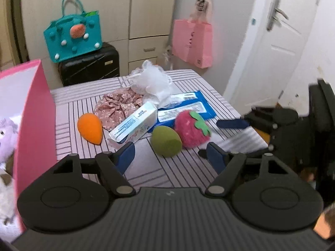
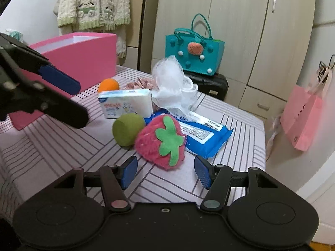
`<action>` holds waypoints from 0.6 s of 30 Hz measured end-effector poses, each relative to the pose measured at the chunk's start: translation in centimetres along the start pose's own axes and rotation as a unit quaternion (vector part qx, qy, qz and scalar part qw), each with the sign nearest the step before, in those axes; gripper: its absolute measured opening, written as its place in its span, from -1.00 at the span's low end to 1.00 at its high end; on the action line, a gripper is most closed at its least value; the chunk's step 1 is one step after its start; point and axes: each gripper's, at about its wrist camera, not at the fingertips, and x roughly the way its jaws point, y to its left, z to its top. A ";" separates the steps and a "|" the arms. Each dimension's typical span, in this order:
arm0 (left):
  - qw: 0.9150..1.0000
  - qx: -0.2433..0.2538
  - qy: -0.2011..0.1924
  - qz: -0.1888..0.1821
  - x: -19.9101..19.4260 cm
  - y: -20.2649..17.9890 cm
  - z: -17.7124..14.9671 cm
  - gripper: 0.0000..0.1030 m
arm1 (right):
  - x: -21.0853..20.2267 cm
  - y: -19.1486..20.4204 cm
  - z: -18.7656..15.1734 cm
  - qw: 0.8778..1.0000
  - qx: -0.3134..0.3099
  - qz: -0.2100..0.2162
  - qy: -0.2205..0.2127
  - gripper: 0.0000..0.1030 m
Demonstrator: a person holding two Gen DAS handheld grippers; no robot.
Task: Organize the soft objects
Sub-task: 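Move the left tool back toward the green sponge on the table, then close the left gripper on the green sponge while right gripper closes on the pink strawberry plush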
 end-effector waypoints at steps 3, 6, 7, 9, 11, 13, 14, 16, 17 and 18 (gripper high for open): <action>0.999 -0.042 0.004 -0.015 1.5 1.2 0.1 0.23 | 1.1 0.0 0.1 1.000 0.012 0.005 0.001 0.29; 0.995 -0.096 0.005 -0.030 2.8 2.5 -0.2 0.13 | 1.5 0.2 0.1 1.000 0.017 0.011 -0.005 0.39; 0.994 -0.107 0.003 -0.030 3.2 2.7 -0.3 0.12 | 1.7 0.4 0.1 1.000 0.018 0.008 -0.008 0.39; 0.993 -0.118 -0.003 -0.025 3.6 2.8 -0.5 0.11 | 2.0 0.6 0.1 1.000 0.016 -0.004 -0.012 0.40; 0.992 -0.119 -0.006 -0.029 4.0 2.7 -0.6 0.08 | 2.2 0.7 0.1 1.000 0.009 -0.010 -0.014 0.40; 0.990 -0.131 -0.007 -0.043 4.3 2.8 -0.6 0.07 | 2.4 0.8 0.2 1.000 0.006 -0.005 -0.015 0.39; 0.989 -0.137 -0.009 -0.050 4.4 2.9 -0.7 0.04 | 2.5 1.0 0.2 1.000 0.005 -0.004 -0.015 0.38; 0.987 -0.147 -0.019 -0.056 4.6 2.9 -0.8 0.02 | 2.7 1.1 0.1 1.000 0.005 -0.008 -0.018 0.25; 0.987 -0.148 -0.026 -0.058 4.6 2.9 -0.8 0.02 | 2.7 1.2 0.1 1.000 0.008 -0.012 -0.020 0.04; 0.987 -0.145 -0.033 -0.059 4.6 2.8 -0.9 0.02 | 2.7 1.2 0.0 1.000 0.013 -0.018 -0.022 0.03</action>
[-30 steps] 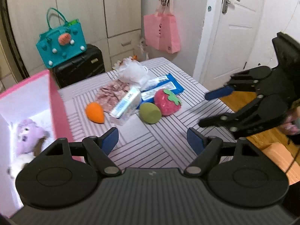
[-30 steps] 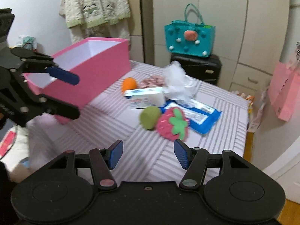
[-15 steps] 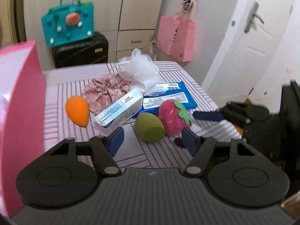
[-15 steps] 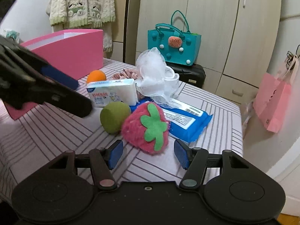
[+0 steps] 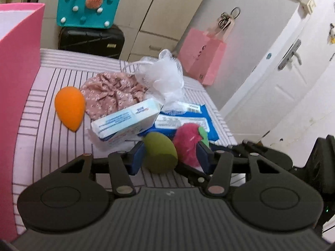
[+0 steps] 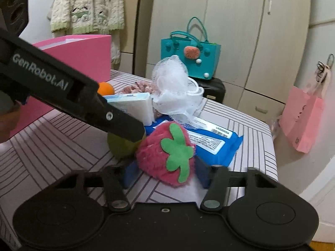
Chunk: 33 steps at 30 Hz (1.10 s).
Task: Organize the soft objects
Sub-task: 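Close the left gripper on the green sponge while right gripper closes on the pink strawberry plush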
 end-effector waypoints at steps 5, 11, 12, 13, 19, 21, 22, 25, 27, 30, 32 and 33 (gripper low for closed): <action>1.000 -0.001 0.008 0.018 0.6 0.0 -0.1 0.01 | -0.7 0.0 -0.6 0.999 0.031 -0.008 -0.003 -0.05; 0.999 0.001 0.023 0.027 1.2 -0.1 -0.7 0.01 | -1.8 -0.8 -1.0 0.995 0.096 -0.013 0.011 -0.05; 0.999 0.004 0.022 0.031 1.3 -0.3 -0.7 0.01 | -2.0 -0.9 -1.1 0.994 0.104 -0.016 0.012 -0.05; 0.999 0.007 0.020 0.035 1.5 -0.4 -0.8 0.01 | -2.2 -0.9 -1.2 0.994 0.110 -0.018 0.012 -0.05; 0.998 0.030 0.004 0.061 1.9 -1.1 -1.2 -0.17 | -2.6 -1.0 -1.7 0.991 0.132 -0.020 0.016 -0.05; 0.997 0.048 0.005 0.058 1.8 -1.5 -1.3 -0.27 | -2.6 -0.9 -1.8 0.991 0.133 -0.020 0.016 -0.05; 0.997 0.058 0.008 0.057 1.7 -1.7 -1.4 -0.28 | -2.6 -0.9 -1.7 0.991 0.134 -0.021 0.017 -0.05; 0.995 0.072 0.007 0.063 1.2 -2.0 -1.6 -0.29 | -2.8 -0.8 -1.7 0.990 0.136 -0.023 0.017 -0.05; 0.995 0.077 0.001 0.063 0.6 -2.2 -1.8 -0.29 | -3.0 -0.7 -1.7 0.990 0.136 -0.025 0.016 -0.05; 0.996 0.075 0.002 0.053 -0.4 -2.1 -2.1 -0.29 | -3.6 -0.5 -1.8 0.990 0.137 -0.024 0.016 -0.05; 0.996 0.074 0.006 0.051 -1.1 -2.0 -2.4 -0.29 | -4.0 -0.4 -1.8 0.990 0.136 -0.024 0.019 -0.05; 0.996 0.075 0.008 0.050 -1.5 -2.0 -2.5 -0.29 | -4.1 -0.4 -1.8 0.990 0.136 -0.025 0.021 -0.05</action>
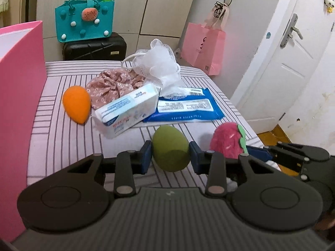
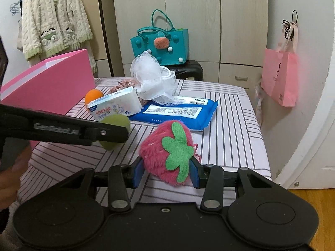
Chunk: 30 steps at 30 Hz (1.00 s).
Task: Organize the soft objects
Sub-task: 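Close the left gripper on the green sponge while right gripper closes on the pink strawberry plush, then carry the sponge and strawberry plush with both grippers over the pink box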
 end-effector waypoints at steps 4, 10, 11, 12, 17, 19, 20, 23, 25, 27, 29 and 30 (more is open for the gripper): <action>1.000 -0.001 0.008 -0.014 -1.5 -0.1 -0.7 -0.29 | -0.6 0.1 0.0 1.000 0.009 0.011 0.011 -0.04; 0.999 -0.004 0.039 -0.033 -3.6 0.1 -1.7 -0.29 | -1.6 0.6 -0.4 0.998 0.016 0.043 0.032 -0.04; 0.998 -0.006 0.050 -0.037 -3.9 0.3 -1.9 -0.29 | -1.8 0.7 -0.4 0.998 0.016 0.051 0.037 -0.04; 0.997 -0.006 0.059 -0.041 -4.2 0.4 -2.0 -0.29 | -2.0 0.9 -0.4 0.997 0.014 0.063 0.044 -0.04; 0.991 -0.007 0.119 -0.052 -5.9 1.5 -2.6 -0.29 | -2.9 2.0 0.0 0.992 -0.009 0.094 0.083 -0.04; 0.987 -0.009 0.148 -0.059 -6.7 2.0 -2.9 -0.29 | -3.3 2.5 0.2 0.990 -0.017 0.104 0.096 -0.04; 0.985 -0.009 0.160 -0.062 -7.0 2.3 -3.0 -0.29 | -3.5 2.8 0.4 0.988 -0.020 0.111 0.104 -0.04; 0.982 -0.002 0.177 -0.059 -8.4 2.8 -3.1 -0.29 | -4.1 3.6 1.1 0.984 -0.028 0.131 0.121 -0.04; 0.982 0.005 0.180 -0.052 -9.5 3.1 -3.0 -0.29 | -4.4 4.3 1.5 0.980 -0.033 0.147 0.132 -0.04; 0.982 0.010 0.183 -0.046 -10.5 3.4 -2.8 -0.29 | -4.7 5.0 1.9 0.976 -0.038 0.159 0.143 -0.04; 0.981 0.014 0.189 -0.044 -11.5 3.9 -2.5 -0.29 | -5.0 5.8 2.5 0.972 -0.047 0.171 0.152 -0.04; 0.981 0.016 0.190 -0.042 -12.0 4.0 -2.3 -0.29 | -5.1 6.2 2.7 0.970 -0.052 0.176 0.157 -0.04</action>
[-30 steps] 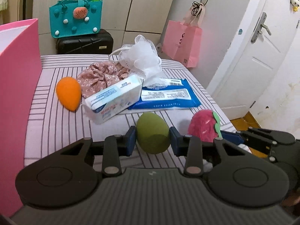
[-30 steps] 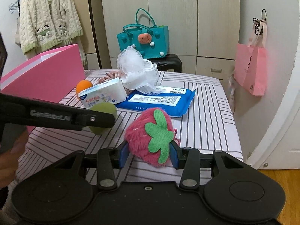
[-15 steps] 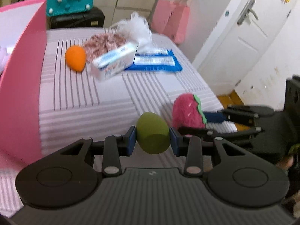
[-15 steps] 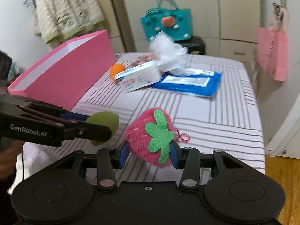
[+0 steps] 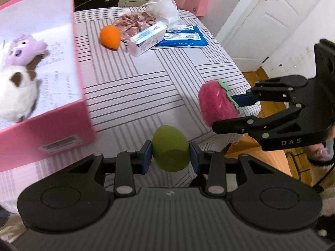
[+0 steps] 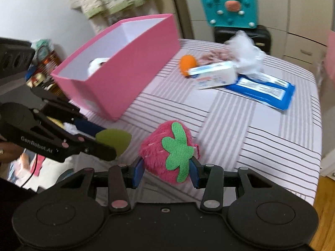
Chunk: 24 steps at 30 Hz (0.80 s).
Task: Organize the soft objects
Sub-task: 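Carry the sponge and strawberry plush with both grippers over the pink box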
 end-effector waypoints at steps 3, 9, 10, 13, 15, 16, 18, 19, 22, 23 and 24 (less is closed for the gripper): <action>1.000 0.001 -0.004 0.013 -1.5 0.6 -0.2 -0.29 | -0.2 1.4 0.9 1.000 -0.017 0.016 0.016 -0.04; 1.000 -0.002 0.003 0.026 -3.8 2.0 -0.8 -0.29 | -0.4 4.1 2.6 0.996 -0.052 0.048 0.045 -0.04; 0.999 0.000 0.005 0.033 -4.1 2.1 -0.9 -0.29 | -0.3 4.6 2.9 0.996 -0.058 0.053 0.050 -0.04; 0.999 -0.001 0.008 0.038 -5.2 2.7 -1.3 -0.29 | -0.2 5.9 3.6 0.993 -0.074 0.065 0.061 -0.04; 0.999 0.000 0.002 0.041 -6.0 3.0 -1.3 -0.29 | -0.1 6.7 4.1 0.992 -0.085 0.073 0.066 -0.04; 0.999 0.001 -0.006 0.042 -6.6 3.3 -1.3 -0.29 | -0.2 7.1 4.3 0.991 -0.091 0.075 0.066 -0.04; 0.999 0.003 -0.022 0.045 -7.6 3.7 -1.2 -0.29 | -0.5 7.8 5.0 0.989 -0.107 0.078 0.061 -0.04; 0.998 0.002 -0.032 0.046 -8.1 4.0 -1.1 -0.29 | -0.7 8.1 5.5 0.989 -0.115 0.078 0.056 -0.04; 0.996 -0.015 -0.081 0.041 -9.5 5.4 -0.6 -0.29 | -1.1 9.0 7.1 0.987 -0.146 0.064 0.029 -0.04; 0.994 -0.019 -0.096 0.039 -9.9 5.8 -0.4 -0.29 | -1.2 9.2 7.7 0.986 -0.155 0.058 0.018 -0.04; 0.993 -0.021 -0.107 0.039 -10.3 6.2 -0.2 -0.29 | -1.1 9.4 8.2 0.985 -0.161 0.054 0.010 -0.04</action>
